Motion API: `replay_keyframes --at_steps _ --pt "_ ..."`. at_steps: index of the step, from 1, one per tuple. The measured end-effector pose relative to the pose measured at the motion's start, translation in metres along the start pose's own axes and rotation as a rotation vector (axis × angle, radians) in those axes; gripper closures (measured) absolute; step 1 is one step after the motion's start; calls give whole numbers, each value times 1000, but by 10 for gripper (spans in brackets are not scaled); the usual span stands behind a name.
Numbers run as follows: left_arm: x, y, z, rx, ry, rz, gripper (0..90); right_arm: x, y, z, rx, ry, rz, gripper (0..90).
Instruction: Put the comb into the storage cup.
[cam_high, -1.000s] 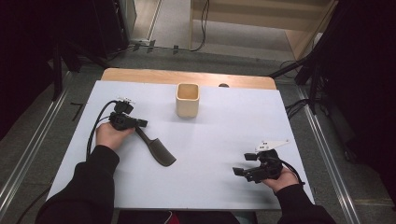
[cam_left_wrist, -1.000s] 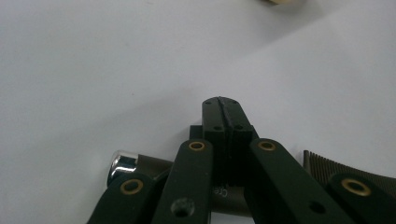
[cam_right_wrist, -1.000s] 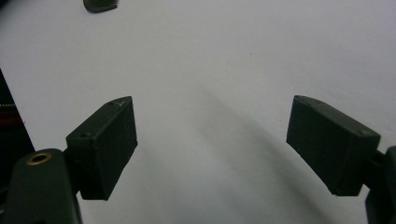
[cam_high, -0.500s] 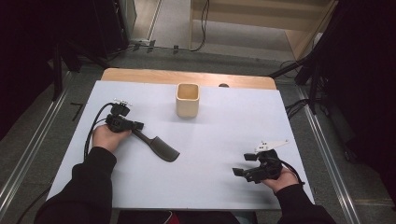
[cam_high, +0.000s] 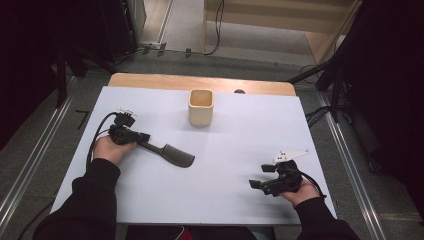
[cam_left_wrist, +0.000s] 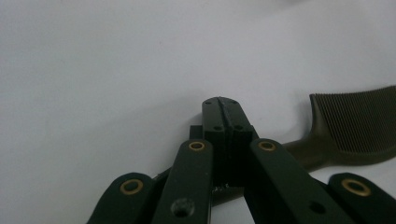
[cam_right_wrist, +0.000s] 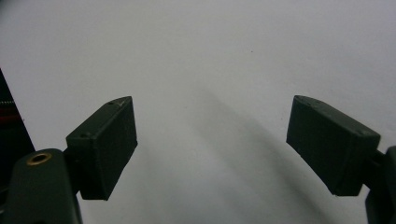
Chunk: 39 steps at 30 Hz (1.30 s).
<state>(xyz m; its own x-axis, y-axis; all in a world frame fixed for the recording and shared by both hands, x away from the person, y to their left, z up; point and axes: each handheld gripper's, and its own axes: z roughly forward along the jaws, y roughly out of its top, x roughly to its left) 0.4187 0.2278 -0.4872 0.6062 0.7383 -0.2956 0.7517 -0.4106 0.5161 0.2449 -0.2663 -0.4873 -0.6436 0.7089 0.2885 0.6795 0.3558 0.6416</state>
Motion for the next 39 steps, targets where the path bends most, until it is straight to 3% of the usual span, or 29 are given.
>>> replay_keyframes --at_steps 39 --pt "-17 -28 -16 55 -20 15 900 1 0 0 6 4 -3 146"
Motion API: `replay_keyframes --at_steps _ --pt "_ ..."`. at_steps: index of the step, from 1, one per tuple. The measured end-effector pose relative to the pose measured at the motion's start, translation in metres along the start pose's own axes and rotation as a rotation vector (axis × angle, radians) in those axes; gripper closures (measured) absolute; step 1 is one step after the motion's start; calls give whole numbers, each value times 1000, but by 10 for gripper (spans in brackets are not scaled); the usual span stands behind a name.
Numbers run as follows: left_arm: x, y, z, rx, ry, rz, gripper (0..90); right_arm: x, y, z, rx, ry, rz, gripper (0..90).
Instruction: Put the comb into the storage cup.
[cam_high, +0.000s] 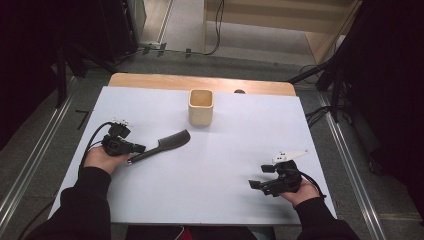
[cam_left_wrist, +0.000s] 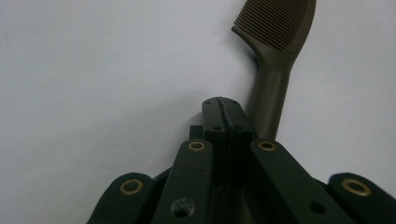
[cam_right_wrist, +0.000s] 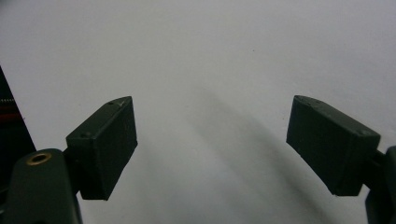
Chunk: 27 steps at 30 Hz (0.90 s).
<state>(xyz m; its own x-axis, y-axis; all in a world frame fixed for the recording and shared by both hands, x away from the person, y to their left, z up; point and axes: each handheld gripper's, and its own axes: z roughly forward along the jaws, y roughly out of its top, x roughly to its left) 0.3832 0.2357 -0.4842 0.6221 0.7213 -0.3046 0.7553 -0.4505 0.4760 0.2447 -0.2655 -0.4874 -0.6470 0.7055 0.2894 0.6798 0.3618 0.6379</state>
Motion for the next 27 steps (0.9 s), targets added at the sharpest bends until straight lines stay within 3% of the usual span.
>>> replay_keyframes --at_steps 8,27 --pt "-7 -2 1 12 -10 17 900 0 0 0 1 -1 2 146" --pt "-8 -3 3 10 -35 8 900 0 0 1 2 1 -4 146"
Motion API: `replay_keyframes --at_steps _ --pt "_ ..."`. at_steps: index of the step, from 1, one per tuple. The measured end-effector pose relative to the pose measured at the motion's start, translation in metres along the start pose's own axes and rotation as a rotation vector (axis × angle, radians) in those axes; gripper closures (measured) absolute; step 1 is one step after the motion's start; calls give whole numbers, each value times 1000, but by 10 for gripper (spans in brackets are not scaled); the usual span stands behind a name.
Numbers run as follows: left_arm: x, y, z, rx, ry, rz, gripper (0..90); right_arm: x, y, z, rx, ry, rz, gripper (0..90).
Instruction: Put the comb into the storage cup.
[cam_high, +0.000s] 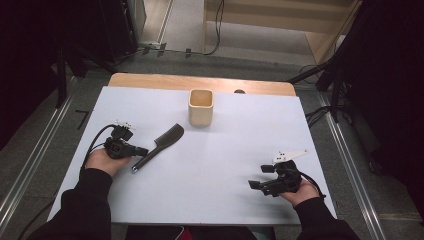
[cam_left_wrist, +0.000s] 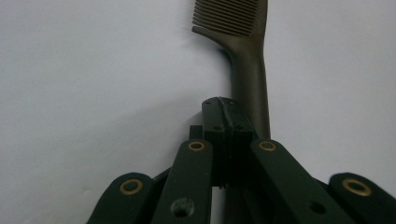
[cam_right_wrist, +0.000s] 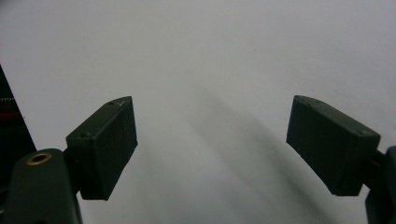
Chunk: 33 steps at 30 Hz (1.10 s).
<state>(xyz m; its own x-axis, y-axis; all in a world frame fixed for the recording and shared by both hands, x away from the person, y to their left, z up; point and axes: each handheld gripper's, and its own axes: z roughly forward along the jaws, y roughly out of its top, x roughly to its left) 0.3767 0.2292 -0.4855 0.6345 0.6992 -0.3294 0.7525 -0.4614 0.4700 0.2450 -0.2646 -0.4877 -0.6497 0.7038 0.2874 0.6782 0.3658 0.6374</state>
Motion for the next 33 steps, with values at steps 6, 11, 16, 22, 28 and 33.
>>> replay_keyframes --at_steps 6,11,16,22,28,33 --pt "1 1 -5 -50 -48 -30 774 0 0 0 1 1 -1 146" --pt "-5 2 -11 -99 -38 -27 628 0 0 1 4 2 -2 146" --pt "-12 2 -18 -144 -50 -25 534 1 0 1 5 2 0 146" --pt "-23 2 -22 -182 -95 -17 475 1 0 1 10 -2 -1 146" --pt "-34 -1 -22 -198 -114 16 402 1 0 1 14 -1 -2 146" --pt "-43 -6 -25 -214 -145 25 393 1 0 1 14 0 -3 146"
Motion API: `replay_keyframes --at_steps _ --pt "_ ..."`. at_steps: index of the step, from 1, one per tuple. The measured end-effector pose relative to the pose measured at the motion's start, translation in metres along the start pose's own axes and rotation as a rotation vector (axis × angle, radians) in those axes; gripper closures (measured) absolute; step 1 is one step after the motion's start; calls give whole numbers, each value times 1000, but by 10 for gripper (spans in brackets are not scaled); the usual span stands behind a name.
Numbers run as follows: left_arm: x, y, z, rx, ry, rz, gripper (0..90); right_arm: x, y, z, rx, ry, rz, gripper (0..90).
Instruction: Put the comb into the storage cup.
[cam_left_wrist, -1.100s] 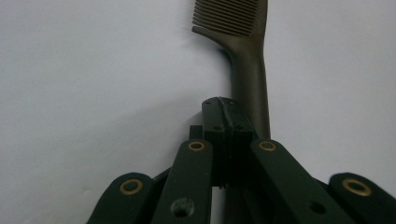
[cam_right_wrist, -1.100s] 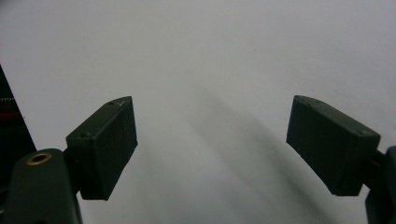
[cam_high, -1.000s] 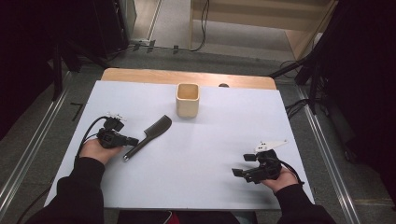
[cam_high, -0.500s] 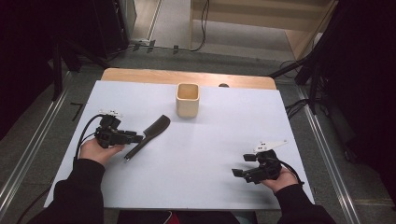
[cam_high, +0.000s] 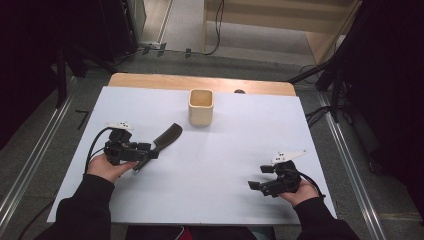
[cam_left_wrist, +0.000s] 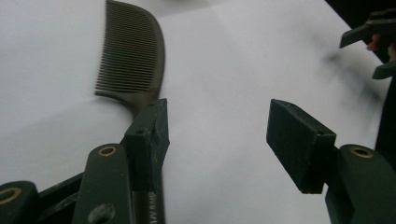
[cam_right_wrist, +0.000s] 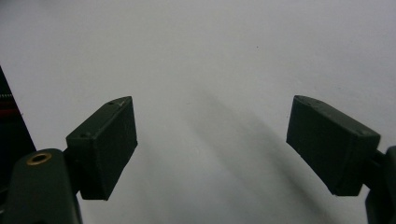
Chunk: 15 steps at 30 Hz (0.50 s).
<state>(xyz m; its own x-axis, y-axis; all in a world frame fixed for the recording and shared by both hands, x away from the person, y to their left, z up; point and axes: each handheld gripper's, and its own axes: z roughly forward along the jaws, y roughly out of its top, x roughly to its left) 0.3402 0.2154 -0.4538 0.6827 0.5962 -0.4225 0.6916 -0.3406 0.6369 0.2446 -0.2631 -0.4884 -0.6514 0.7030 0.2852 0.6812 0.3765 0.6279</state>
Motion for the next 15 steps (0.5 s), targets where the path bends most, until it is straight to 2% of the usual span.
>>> replay_keyframes --at_steps 7,15 --pt "-13 -9 0 -1 -15 36 354 0 0 1 4 -3 -10 146" --pt "-25 -19 -2 -16 -22 54 323 0 0 1 2 -3 -11 146"
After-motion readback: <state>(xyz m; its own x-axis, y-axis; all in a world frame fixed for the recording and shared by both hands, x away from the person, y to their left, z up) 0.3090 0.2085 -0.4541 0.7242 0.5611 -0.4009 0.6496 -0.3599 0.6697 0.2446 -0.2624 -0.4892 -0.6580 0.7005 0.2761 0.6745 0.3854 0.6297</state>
